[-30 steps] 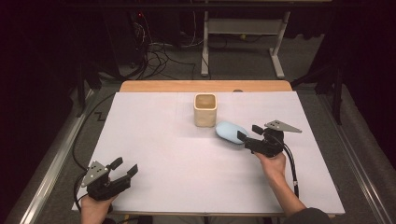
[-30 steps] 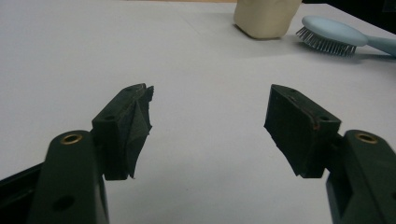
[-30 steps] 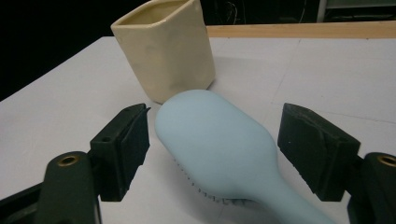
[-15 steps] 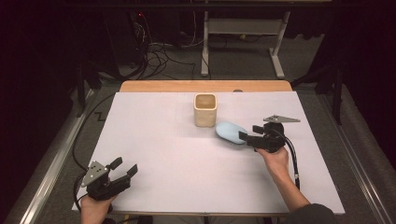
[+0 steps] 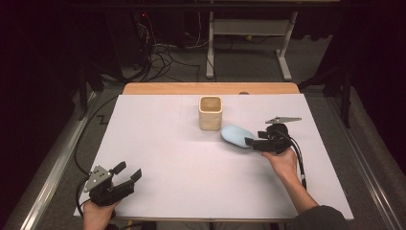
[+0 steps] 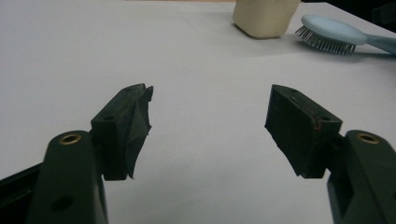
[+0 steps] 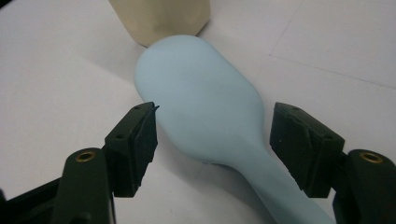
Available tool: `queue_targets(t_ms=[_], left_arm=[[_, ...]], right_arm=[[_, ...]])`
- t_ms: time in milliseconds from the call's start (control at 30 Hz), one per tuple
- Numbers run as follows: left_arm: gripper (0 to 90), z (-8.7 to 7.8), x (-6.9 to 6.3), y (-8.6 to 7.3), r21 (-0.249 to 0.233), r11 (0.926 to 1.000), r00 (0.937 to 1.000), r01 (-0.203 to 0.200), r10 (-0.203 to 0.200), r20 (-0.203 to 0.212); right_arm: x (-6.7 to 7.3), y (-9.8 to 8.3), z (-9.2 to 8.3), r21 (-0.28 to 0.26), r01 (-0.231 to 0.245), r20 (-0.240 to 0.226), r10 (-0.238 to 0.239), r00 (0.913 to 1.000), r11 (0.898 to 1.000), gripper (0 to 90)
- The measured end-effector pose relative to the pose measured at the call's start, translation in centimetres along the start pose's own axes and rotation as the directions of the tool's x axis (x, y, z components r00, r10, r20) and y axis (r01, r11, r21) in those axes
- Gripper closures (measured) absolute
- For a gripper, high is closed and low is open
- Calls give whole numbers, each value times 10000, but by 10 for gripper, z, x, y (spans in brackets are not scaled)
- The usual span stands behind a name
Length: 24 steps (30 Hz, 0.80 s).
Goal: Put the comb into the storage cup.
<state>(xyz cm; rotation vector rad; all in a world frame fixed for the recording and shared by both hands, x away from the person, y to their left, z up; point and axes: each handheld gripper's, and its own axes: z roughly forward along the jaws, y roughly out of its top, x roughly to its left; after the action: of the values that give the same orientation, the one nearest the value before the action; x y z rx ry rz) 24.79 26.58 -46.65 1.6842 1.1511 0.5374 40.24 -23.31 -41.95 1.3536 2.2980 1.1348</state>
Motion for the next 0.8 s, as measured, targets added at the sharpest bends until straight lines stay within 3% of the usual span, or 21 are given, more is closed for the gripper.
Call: queue_targets(t_ms=[133,267,333,367,500,567,667,800], left_arm=[[312,0,0,0,9,10000,10000,-11,11,13],[313,0,0,0,-5,10000,10000,-14,14,27],[312,0,0,0,-2,10000,10000,-9,9,29],[312,0,0,0,4,10000,10000,-1,1,40],[311,0,0,0,2,10000,10000,20,-20,43],[311,0,0,0,10,10000,10000,4,-4,45],[311,0,0,0,0,10000,10000,-11,11,50],[311,0,0,0,-1,10000,10000,-9,9,57]], right_arm=[[-1,8,-3,472,246,268,-259,9993,9986,346],[-3,17,-3,1274,445,469,-508,9976,9909,354],[-3,19,-3,1411,504,523,-582,9969,9887,356],[-4,23,-2,1801,612,640,-738,9952,9817,360],[-5,25,1,2268,630,447,-750,9962,9719,369],[-2,27,4,2707,860,540,-1043,9931,9588,380],[-1,28,5,2791,895,577,-1098,9923,9561,386],[1,31,10,3259,1092,777,-1417,9869,9391,396]])
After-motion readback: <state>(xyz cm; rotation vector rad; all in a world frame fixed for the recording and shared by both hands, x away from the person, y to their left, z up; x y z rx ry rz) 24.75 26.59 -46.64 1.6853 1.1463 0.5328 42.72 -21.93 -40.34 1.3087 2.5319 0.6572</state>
